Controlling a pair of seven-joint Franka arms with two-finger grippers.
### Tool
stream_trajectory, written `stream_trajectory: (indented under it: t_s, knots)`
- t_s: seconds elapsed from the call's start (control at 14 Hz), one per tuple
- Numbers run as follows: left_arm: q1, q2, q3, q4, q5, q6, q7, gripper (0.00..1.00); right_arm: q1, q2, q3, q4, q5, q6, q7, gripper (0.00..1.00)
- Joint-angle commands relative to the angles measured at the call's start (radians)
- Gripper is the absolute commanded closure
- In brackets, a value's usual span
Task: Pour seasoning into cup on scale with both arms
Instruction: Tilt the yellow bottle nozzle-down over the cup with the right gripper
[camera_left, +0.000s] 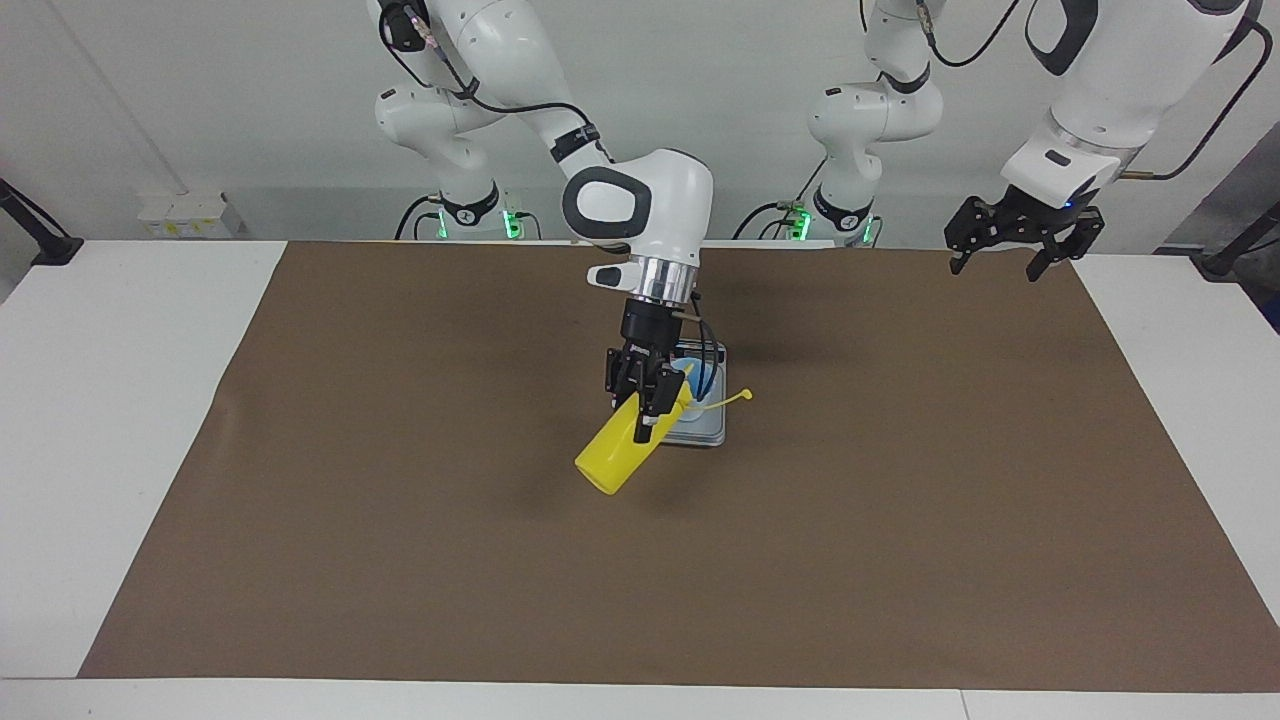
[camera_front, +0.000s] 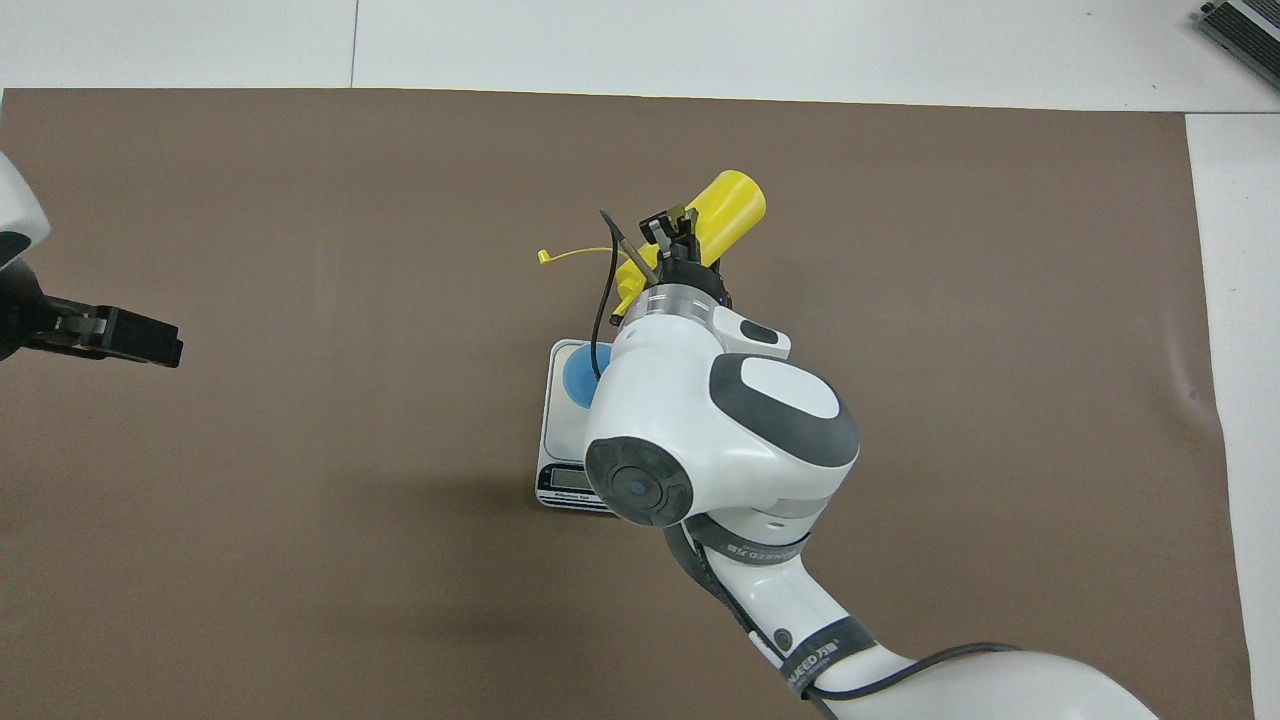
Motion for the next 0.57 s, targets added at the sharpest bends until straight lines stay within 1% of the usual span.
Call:
stream_trajectory:
  t_s: [0.0, 0.14, 0.5]
  knots:
    - [0.014, -0.014, -0.007, -0.022, 0.016, 0.005, 0.018, 0.0, 0.045, 0.049, 0.001, 0.032, -0.108, -0.076, 0.027, 1.0]
    - [0.014, -0.016, -0.007, -0.022, 0.016, 0.005, 0.018, 0.0, 0.047, 0.049, 0.001, 0.031, -0.174, -0.1, 0.025, 1.0]
    - [0.014, -0.016, -0.007, -0.021, 0.016, 0.007, 0.018, 0.0, 0.079, 0.055, 0.001, 0.014, -0.252, -0.189, 0.021, 1.0]
